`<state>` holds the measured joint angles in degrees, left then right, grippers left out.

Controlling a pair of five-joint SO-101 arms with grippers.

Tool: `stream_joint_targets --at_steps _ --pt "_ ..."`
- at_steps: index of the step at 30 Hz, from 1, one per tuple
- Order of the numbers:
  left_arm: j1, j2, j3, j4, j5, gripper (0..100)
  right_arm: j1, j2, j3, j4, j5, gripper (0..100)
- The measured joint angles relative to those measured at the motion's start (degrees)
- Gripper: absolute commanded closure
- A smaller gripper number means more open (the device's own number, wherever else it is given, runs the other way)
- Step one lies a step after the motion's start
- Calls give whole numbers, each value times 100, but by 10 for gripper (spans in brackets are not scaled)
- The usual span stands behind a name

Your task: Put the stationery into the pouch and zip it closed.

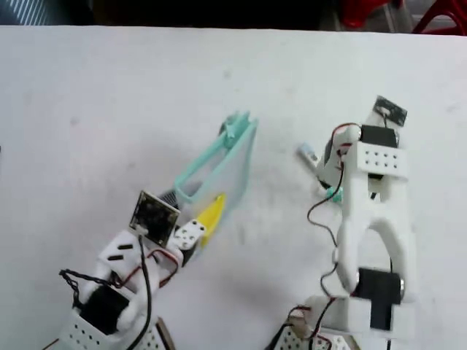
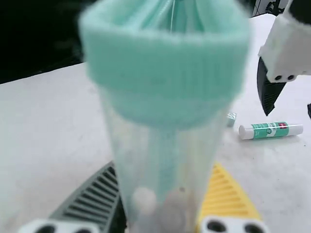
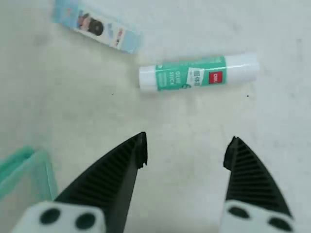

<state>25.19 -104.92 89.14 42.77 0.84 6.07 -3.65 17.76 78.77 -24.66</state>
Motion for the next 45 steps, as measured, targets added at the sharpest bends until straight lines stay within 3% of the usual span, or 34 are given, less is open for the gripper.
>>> stream_joint_targets --at_steps 5,11,25,31,42,45 --pt "0 0 0 0 0 824 484 1090 0 -677 -571 746" --pt "0 0 0 0 0 824 888 1292 0 -765 -818 746" --pt "0 0 0 0 0 824 923 607 -44 -659 -1099 747" --pt "0 0 0 0 0 824 923 519 176 -1213 -1547 747" --pt "0 0 0 0 0 824 914 1749 378 -2233 -1644 750" --pt "0 0 0 0 0 824 914 1881 229 -2224 -1653 856"
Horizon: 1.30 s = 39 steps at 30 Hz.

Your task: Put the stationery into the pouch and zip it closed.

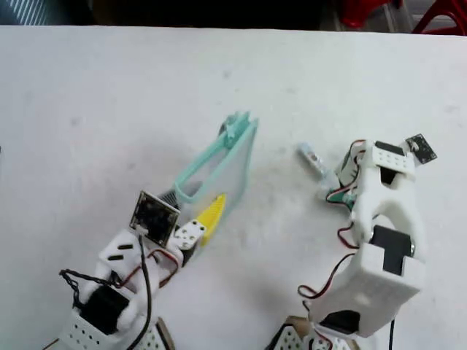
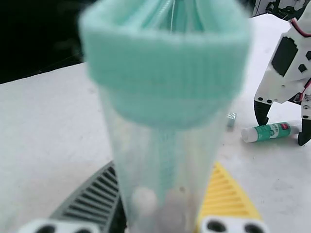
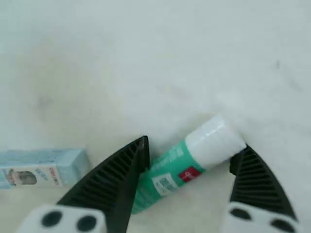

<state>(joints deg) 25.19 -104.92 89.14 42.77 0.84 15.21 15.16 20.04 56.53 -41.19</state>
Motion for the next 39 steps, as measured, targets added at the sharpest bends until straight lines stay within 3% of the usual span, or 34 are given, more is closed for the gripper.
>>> stream_joint_targets --at_steps 2,4,7,16,30,34,39 --pt "0 0 0 0 0 824 35 70 -26 9 -9 996" --pt "0 0 0 0 0 824 62 105 -18 79 -9 949" --pt "0 0 0 0 0 824 88 149 -62 290 202 988" --pt "0 0 0 0 0 824 62 18 -563 976 721 981" --pt "0 0 0 0 0 824 35 -2681 -1793 1864 2769 981" --pt "0 0 0 0 0 824 -352 -3648 -1793 2259 3182 981" --pt "0 0 0 0 0 824 -1371 -4686 -1793 2743 3833 981"
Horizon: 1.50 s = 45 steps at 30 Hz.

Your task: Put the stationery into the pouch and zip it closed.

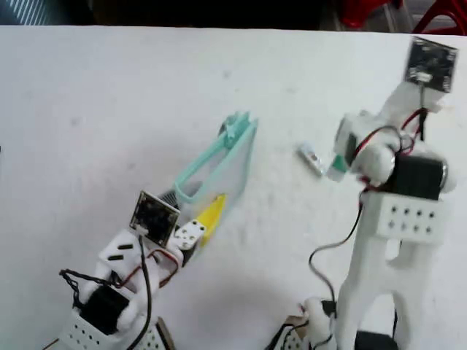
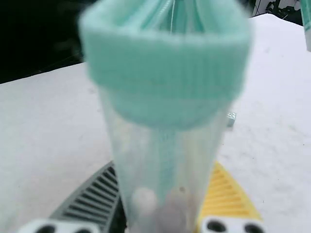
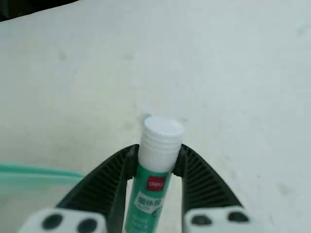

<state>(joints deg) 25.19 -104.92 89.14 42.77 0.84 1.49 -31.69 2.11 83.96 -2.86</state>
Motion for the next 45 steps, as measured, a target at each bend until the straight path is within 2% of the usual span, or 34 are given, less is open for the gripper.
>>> stream_joint_targets --at_steps 6,10,20,31,38,41,45 --pt "0 0 0 0 0 824 -1160 -774 0 325 923 980" --pt "0 0 0 0 0 824 -1530 -1081 220 343 1064 981" --pt "0 0 0 0 0 824 -1609 -1574 1714 -677 1116 981" --pt "0 0 0 0 0 824 -1618 -2163 1785 -774 1116 981" --pt "0 0 0 0 0 824 -1644 -3095 1785 -1389 1116 981" --pt "0 0 0 0 0 824 -1960 -3367 1723 -1644 1116 981" --pt "0 0 0 0 0 824 -2831 -3226 1433 -1952 1116 981"
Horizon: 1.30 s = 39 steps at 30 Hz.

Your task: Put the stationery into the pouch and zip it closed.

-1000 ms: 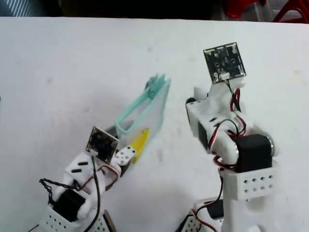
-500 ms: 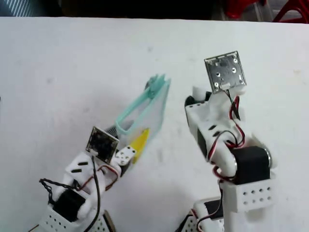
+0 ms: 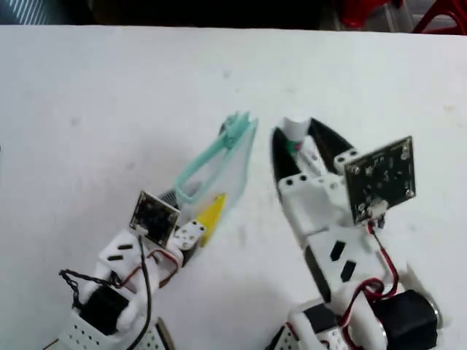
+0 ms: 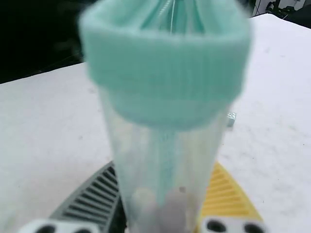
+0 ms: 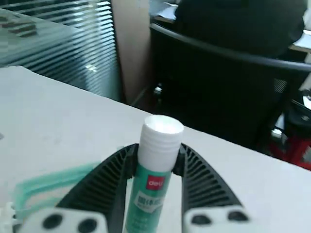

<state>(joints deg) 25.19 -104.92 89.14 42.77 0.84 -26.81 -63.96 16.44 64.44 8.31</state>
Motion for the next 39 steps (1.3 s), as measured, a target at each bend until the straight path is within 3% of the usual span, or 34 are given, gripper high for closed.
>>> stream_joint_targets --at_steps 4,14,27,39 --pt "0 0 0 0 0 824 -492 527 -387 -220 0 981" --pt "0 0 0 0 0 824 -800 2127 -1512 -818 0 981" --pt "0 0 0 0 0 824 -976 2391 -1143 -352 0 981" --pt "53 9 0 0 0 819 -1345 2338 -79 -1160 9 981"
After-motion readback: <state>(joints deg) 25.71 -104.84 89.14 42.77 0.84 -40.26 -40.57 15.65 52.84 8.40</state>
